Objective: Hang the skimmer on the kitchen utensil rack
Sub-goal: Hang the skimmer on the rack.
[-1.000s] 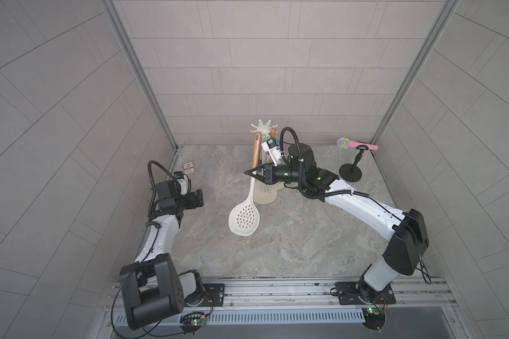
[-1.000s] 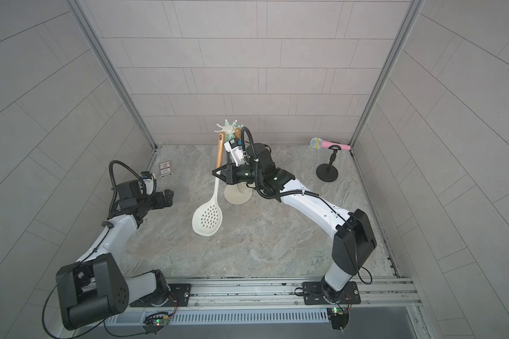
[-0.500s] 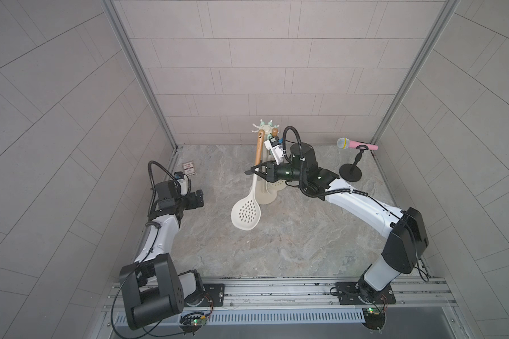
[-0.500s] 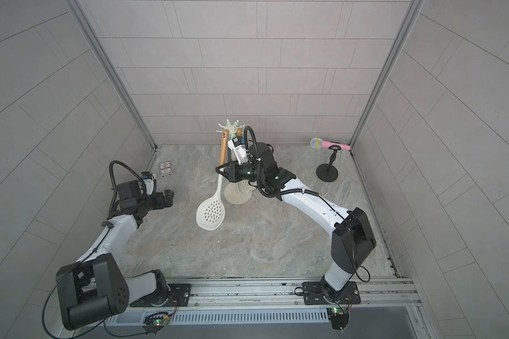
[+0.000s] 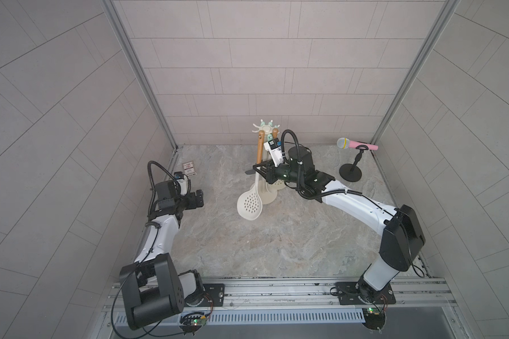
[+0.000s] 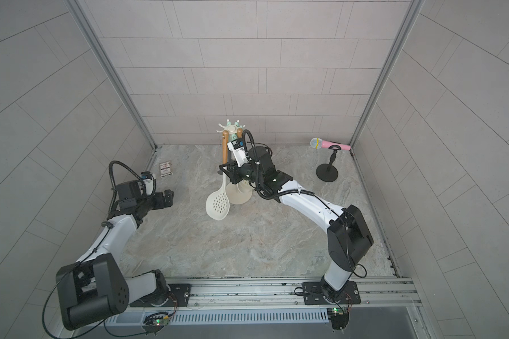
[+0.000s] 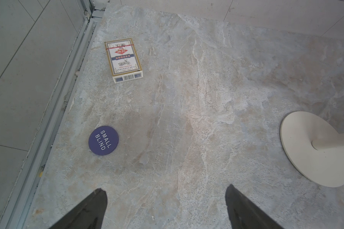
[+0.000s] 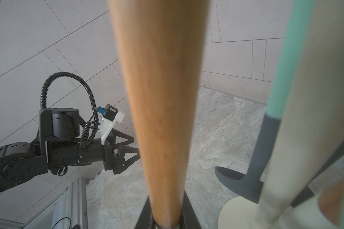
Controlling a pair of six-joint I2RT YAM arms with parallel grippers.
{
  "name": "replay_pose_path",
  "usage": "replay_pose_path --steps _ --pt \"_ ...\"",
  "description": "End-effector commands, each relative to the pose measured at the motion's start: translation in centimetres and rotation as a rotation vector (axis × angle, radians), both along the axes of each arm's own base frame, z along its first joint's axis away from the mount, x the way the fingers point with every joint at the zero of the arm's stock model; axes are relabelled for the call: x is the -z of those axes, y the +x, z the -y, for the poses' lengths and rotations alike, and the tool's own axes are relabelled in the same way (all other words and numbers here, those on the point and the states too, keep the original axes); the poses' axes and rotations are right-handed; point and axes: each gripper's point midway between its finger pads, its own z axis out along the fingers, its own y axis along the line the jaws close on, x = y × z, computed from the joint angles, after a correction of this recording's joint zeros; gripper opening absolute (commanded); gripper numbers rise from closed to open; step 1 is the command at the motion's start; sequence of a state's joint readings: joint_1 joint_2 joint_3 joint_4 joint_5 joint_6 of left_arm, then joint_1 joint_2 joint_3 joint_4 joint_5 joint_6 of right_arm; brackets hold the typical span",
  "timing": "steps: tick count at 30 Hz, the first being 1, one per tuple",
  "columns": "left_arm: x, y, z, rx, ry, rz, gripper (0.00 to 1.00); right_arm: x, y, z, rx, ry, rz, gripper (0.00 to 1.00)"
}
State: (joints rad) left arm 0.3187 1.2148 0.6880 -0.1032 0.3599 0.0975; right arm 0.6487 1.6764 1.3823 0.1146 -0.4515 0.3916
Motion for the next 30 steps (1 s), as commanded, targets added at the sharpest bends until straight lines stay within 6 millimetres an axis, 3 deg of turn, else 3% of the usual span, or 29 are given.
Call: replay_pose_path --steps 1,5,10,21,22,23,24,30 --pt "-1.6 0.5 -0.2 0.009 0.015 0.041 1.0 11.2 0.2 3.0 0.13 -0.238 -0.274 0.08" --pt "-1.6 0.5 -0.3 0.009 0.023 0.043 1.0 11.5 0.5 3.3 0.149 -0.252 -0.265 0.12" --pt "-1.5 0.6 -0.3 0.01 0.024 0.042 1.0 11.4 0.5 3.5 0.158 -0.25 -0.255 0.34" --pt "-1.4 0.5 -0.3 0.014 0.025 0.041 1.0 10.2 -0.6 4.4 0.172 -0.207 -0.232 0.68" --pt "-1.5 0.5 -0.3 0.014 0.025 0.041 1.0 9.9 -0.8 4.5 0.174 -0.194 -0.231 0.73" --pt "-1.6 0.5 -0.2 0.015 0.026 0.046 1.0 10.0 -1.2 4.7 0.176 -0.187 -0.234 0.94" --pt "-1.7 0.5 -0.3 0.015 0.026 0.048 1.0 10.1 -1.5 5.1 0.184 -0.18 -0.241 1.0" --pt "-1.8 0.4 0.0 0.024 0.021 0.057 1.0 10.2 -4.8 8.3 0.231 -0.18 -0.256 1.0"
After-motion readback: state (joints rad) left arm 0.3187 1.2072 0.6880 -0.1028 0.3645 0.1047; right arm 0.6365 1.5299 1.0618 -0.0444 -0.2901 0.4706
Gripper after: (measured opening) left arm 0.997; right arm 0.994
